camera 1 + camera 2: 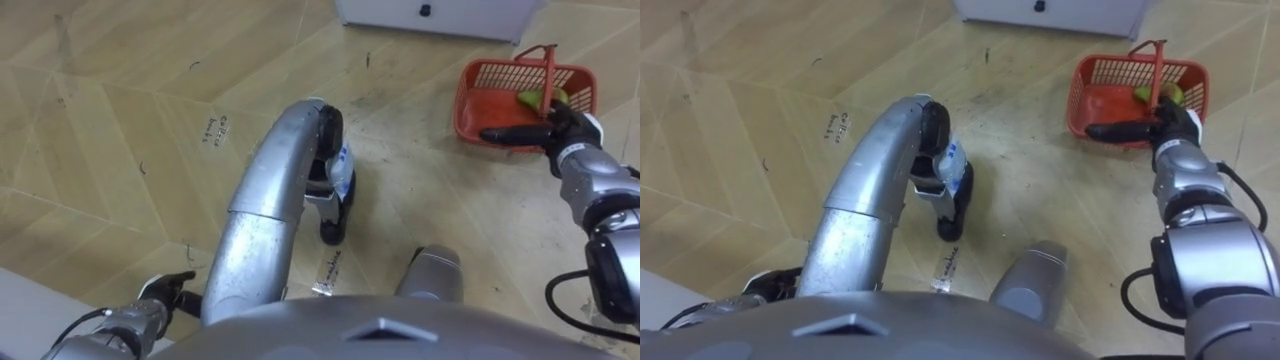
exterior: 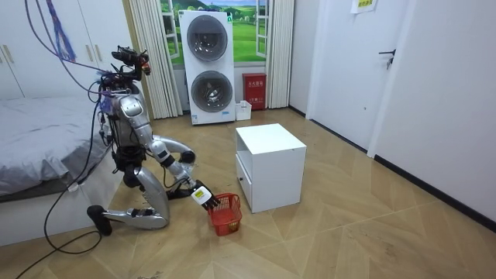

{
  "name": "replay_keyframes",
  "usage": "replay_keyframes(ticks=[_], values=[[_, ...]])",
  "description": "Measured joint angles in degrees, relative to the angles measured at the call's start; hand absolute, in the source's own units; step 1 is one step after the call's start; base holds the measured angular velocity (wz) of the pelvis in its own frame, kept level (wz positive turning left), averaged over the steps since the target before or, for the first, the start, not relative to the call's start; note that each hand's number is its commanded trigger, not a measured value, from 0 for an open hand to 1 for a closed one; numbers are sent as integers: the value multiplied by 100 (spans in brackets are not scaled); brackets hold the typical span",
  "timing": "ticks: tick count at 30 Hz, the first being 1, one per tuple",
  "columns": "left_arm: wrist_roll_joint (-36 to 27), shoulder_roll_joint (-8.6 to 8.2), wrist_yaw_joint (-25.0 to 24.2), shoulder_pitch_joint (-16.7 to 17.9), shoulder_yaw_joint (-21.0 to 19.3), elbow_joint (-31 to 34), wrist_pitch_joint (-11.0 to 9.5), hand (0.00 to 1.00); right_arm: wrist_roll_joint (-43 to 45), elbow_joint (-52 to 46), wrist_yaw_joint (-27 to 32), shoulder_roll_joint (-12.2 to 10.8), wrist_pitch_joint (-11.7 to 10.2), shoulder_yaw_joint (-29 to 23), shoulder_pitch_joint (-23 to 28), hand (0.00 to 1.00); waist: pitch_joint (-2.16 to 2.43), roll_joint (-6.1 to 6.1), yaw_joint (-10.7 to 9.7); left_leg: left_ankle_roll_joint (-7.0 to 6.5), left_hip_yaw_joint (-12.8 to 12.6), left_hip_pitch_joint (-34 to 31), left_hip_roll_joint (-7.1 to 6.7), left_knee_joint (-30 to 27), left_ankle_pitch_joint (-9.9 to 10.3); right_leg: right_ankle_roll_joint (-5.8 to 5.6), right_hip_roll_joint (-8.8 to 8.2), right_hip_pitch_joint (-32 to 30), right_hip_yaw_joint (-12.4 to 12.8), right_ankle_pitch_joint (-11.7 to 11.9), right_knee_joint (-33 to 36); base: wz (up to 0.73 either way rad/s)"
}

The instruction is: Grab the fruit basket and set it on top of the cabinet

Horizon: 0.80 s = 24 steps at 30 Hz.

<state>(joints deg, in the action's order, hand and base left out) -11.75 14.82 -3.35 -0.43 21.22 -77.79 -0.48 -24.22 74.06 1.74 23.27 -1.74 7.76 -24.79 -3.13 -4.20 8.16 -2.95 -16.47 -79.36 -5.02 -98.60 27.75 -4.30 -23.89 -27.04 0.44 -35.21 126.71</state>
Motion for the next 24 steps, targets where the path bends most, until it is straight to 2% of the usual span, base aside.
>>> replay_keyframes(ticks=[5, 6, 7, 8, 16, 22, 24], values=[[2, -76, 3, -111, 39, 1, 24, 0, -65, 14, 7, -4, 0, -2, -2, 0, -11, -19, -5, 27, -5, -5, -8, 24, -19, 2, 5, -5, -18, -2, -1, 1], [3, -84, 12, -148, 39, 1, 23, 0, -64, 13, 6, -5, 0, -2, -3, 21, -12, -20, -5, 26, -6, -9, -4, 25, -21, 1, 5, -10, -21, -2, -1, 0], [4, -88, 23, -182, 37, 2, 23, 0, -62, 13, 3, -6, 0, -2, -4, 74, -12, -20, -3, 25, -7, -15, 0, 26, -22, 1, 6, -15, -24, -2, -1, 0], [4, -88, 30, -197, 37, 4, 22, 0, -59, 13, 2, -6, 0, -2, -4, 100, -10, -17, -3, 25, -7, -16, 5, 26, -22, 1, 8, -18, -26, -2, -1, 0], [0, -181, 62, -447, 37, -11, 21, 0, -3, 14, -5, -12, 0, 3, -3, 100, -19, -33, -7, 23, 9, -80, -24, 30, -57, 1, 8, -54, -66, -2, 10, 2], [0, -240, 53, -477, 28, -36, 23, 0, 2, 42, -136, -85, 87, 11, -1, 100, -40, -70, -3, 15, 12, -128, -23, 27, -71, 0, 11, -102, -65, -2, 22, 0], [0, -242, 42, -479, 28, -54, 24, 0, -12, 59, -149, -120, 37, 4, -2, 100, -39, -68, -5, 15, 10, -128, -25, 20, -70, 1, 12, -94, -65, -2, 22, 0]])
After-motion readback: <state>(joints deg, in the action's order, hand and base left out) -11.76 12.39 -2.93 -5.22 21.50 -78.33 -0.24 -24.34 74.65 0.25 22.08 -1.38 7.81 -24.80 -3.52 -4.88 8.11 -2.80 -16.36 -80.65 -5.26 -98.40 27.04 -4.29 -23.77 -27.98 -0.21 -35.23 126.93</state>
